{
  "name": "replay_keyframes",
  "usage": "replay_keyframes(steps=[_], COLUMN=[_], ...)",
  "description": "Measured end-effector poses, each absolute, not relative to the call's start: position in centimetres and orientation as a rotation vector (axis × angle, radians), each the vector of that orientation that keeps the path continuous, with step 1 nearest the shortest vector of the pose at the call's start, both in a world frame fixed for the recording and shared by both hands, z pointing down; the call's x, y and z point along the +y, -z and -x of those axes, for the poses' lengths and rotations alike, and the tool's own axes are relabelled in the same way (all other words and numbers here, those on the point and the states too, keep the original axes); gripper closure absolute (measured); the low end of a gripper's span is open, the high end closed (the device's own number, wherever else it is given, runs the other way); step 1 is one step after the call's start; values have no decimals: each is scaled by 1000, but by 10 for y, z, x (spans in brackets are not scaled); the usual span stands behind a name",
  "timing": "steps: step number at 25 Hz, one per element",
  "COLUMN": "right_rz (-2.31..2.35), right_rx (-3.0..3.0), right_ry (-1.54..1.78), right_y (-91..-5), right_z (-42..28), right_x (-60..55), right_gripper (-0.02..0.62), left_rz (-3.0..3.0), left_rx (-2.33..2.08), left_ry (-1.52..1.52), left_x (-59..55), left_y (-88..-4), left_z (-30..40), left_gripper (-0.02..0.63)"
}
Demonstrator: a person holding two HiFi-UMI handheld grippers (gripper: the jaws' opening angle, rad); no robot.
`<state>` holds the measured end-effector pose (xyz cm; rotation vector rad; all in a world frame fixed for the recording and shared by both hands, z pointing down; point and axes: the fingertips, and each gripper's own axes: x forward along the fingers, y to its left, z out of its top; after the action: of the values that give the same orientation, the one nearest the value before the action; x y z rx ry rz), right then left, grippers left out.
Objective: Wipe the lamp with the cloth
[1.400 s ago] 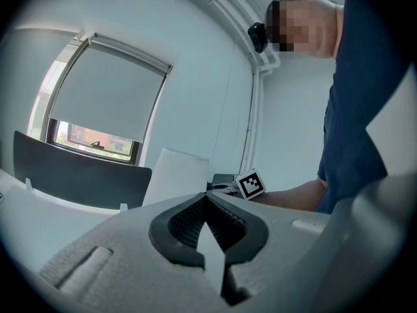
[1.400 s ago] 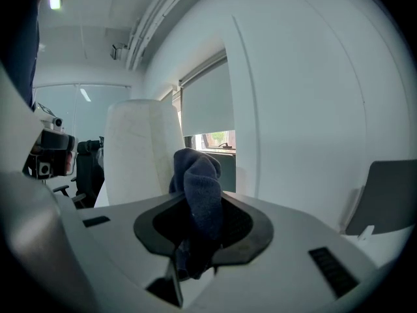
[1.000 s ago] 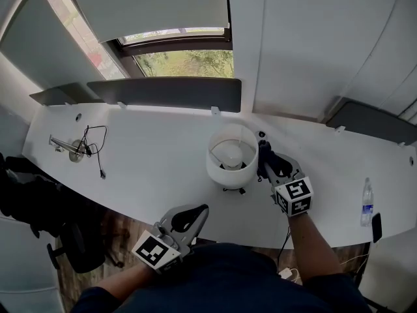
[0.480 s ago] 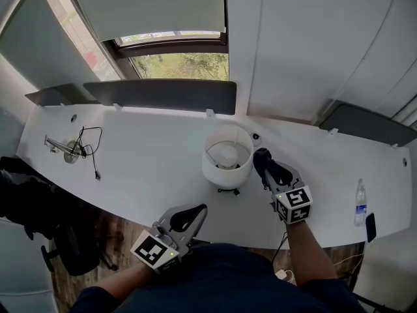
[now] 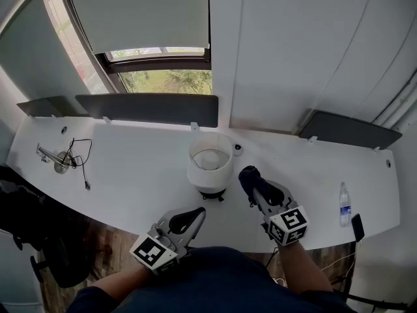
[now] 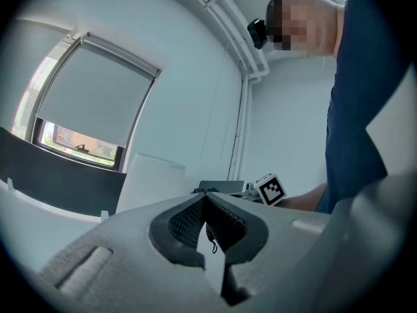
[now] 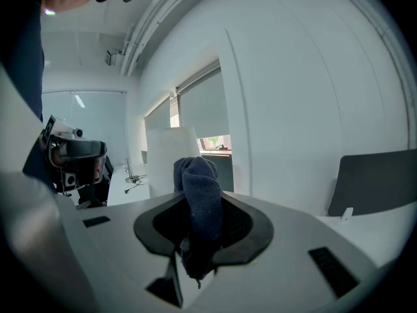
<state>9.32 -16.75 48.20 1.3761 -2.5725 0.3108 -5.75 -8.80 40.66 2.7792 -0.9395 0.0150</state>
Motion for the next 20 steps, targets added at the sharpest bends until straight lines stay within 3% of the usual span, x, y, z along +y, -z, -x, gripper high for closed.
replay_keyframes(steps=[20], right_rz=[-1109], right_rx=[-2827], right_ry=[-286], right_y=[-415], right_z=[-29], right_x=[-77], right_gripper=[488], left_rz=[-2821], left_rx=[-944], left_ry=[14], left_x=[-62], left_y=[-390], left_z=[38], left_gripper=[600])
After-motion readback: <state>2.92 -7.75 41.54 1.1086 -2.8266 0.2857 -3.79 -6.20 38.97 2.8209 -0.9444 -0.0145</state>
